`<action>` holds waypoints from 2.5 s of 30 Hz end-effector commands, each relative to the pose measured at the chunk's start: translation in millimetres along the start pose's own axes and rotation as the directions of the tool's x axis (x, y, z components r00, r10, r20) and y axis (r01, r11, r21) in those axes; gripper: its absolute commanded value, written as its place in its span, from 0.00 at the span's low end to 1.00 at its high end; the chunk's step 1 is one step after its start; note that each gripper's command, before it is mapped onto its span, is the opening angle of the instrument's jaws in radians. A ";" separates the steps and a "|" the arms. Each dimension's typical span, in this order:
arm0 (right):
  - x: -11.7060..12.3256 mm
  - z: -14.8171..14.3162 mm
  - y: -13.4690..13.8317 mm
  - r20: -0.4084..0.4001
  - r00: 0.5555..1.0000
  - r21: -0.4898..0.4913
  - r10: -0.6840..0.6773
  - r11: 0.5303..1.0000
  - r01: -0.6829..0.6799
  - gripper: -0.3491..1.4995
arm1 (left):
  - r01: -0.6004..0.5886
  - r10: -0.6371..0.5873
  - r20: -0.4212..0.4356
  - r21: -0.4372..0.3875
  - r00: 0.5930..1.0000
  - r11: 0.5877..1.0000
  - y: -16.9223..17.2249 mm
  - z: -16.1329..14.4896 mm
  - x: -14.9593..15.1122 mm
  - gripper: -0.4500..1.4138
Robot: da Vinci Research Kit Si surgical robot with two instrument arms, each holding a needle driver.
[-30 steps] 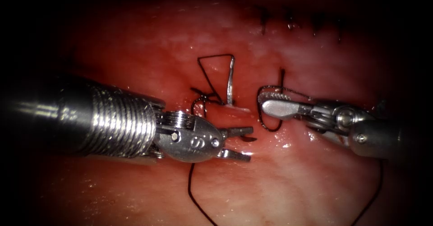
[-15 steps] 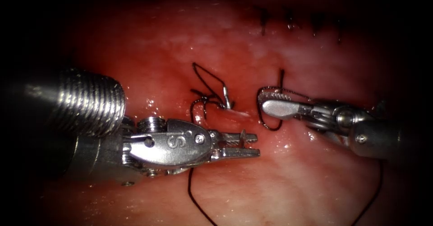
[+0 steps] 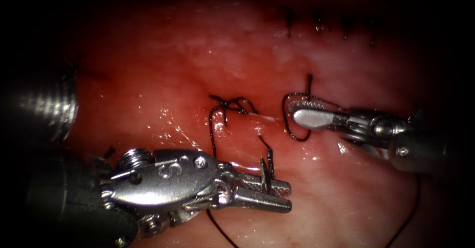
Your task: Wound Closure
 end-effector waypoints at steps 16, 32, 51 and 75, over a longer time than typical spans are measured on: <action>-0.4 3.0 -3.1 0.197 0.660 -0.034 -0.725 0.668 0.744 0.78 | -0.487 0.472 0.149 0.092 0.869 0.868 5.6 -5.2 9.0 0.00; -4.1 7.6 -2.4 0.268 0.557 0.013 -0.786 0.581 0.814 0.00 | -0.491 0.473 0.169 0.083 0.865 0.867 8.8 -6.1 10.0 0.00; -6.4 5.0 8.4 0.442 0.486 -0.086 -0.753 0.504 0.859 0.00 | -0.403 0.382 0.208 0.068 0.900 0.913 4.6 -7.3 6.0 0.00; -4.1 6.1 -11.5 0.388 0.574 0.034 -0.721 0.634 0.773 0.00 | -0.414 0.384 0.219 0.111 0.897 0.904 8.3 -10.6 11.3 0.00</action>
